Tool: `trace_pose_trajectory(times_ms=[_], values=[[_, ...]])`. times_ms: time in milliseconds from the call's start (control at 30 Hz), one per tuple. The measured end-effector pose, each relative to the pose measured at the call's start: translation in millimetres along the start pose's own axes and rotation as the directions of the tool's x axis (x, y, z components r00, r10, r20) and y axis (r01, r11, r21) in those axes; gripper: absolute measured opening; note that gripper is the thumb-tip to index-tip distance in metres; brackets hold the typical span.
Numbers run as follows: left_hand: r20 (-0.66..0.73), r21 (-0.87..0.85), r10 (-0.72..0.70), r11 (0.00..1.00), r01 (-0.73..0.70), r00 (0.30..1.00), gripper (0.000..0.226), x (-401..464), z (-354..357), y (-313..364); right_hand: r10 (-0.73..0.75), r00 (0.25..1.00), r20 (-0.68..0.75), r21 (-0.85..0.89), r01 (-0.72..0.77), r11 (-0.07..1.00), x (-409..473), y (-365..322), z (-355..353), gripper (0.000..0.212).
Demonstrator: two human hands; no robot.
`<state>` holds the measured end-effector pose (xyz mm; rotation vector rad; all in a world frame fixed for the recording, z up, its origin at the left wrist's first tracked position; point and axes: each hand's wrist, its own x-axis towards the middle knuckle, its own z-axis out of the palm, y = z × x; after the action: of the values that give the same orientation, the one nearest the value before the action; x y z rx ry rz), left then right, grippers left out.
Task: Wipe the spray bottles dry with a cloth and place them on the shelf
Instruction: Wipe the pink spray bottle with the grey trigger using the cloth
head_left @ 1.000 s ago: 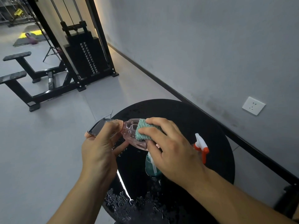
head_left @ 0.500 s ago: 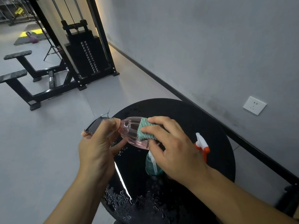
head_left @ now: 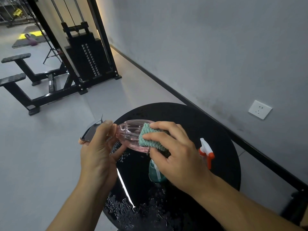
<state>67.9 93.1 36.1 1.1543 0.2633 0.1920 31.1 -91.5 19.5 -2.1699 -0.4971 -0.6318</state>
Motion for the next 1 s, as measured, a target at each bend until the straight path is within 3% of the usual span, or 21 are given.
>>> trace_pose_trajectory(times_ms=[100,267,400,600,733,1000], values=[[-0.016,0.026,-0.020,0.999,0.021,1.000,0.032,0,2,-2,-0.044,0.999,-0.019,-0.039,0.044,0.998,-2,1,2,0.032],[-0.004,0.008,-0.107,0.994,0.107,0.994,0.017,2,1,-2,-0.041,0.999,-0.010,-0.051,0.041,0.998,-5,1,5,0.032],[0.034,-0.019,-0.140,0.990,0.140,0.990,0.010,2,1,2,0.055,0.997,-0.055,0.056,-0.052,0.997,-4,-1,6,0.031],[0.031,-0.012,-0.166,0.986,0.167,0.986,0.011,-1,4,3,0.124,0.988,-0.092,0.146,-0.110,0.983,-2,2,4,0.029],[-0.007,-0.011,-0.197,0.980,0.197,0.980,0.035,-4,6,5,0.107,0.989,-0.098,0.117,-0.095,0.989,-6,2,6,0.030],[0.073,0.049,-0.308,0.951,0.306,0.948,0.060,-8,3,11,0.147,0.986,-0.074,0.102,-0.139,0.985,-8,6,7,0.032]])
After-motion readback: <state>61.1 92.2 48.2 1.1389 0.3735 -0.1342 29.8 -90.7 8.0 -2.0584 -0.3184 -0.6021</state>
